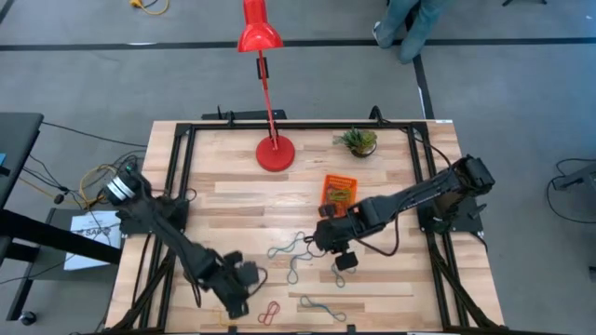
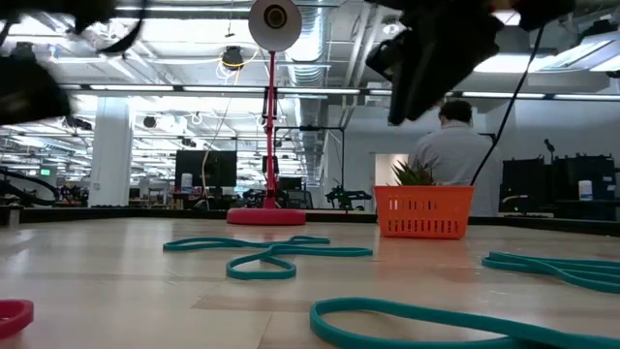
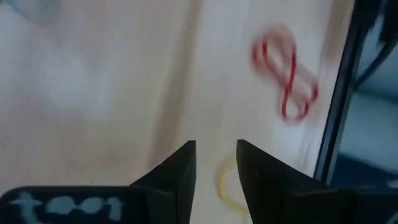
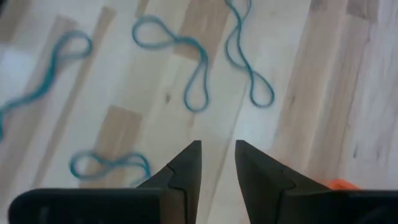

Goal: Pick and place items into bin
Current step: Put the yellow rubberband into the orange basket

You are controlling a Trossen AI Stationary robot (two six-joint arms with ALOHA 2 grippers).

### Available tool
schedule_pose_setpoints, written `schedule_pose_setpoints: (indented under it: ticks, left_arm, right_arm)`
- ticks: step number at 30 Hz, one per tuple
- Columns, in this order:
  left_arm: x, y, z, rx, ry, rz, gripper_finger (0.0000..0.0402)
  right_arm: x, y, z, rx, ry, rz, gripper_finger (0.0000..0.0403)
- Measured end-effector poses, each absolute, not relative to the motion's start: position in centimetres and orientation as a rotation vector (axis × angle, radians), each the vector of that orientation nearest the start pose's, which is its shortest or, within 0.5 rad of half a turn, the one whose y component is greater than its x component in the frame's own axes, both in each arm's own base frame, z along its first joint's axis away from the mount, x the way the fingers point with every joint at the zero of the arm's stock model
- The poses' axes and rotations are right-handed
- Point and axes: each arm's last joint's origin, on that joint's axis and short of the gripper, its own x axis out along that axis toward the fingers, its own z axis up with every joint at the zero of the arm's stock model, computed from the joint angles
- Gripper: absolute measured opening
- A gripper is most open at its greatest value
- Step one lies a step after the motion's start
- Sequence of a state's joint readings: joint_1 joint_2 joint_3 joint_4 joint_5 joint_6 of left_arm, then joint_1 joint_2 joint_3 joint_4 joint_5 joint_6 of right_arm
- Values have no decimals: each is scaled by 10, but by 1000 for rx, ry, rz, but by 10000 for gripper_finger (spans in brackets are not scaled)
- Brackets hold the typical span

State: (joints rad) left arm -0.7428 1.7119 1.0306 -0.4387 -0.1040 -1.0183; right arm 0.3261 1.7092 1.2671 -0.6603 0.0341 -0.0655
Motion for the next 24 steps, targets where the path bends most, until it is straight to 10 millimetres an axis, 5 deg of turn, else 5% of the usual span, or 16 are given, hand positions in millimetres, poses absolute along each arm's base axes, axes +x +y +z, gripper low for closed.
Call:
schedule_pose_setpoints:
  ticks: [5, 11, 24]
  left_arm:
    - [234, -240, 149, -497, 1259, 29, 105]
    - [220, -253, 149, -472, 1203, 47, 105]
    - [212, -262, 132, -363, 1175, 80, 105]
  right_arm:
    - [332, 117, 231, -206, 1031, 284, 93]
    - [335, 123, 233, -185, 981, 291, 93]
    - [341, 124, 238, -133, 904, 277, 93]
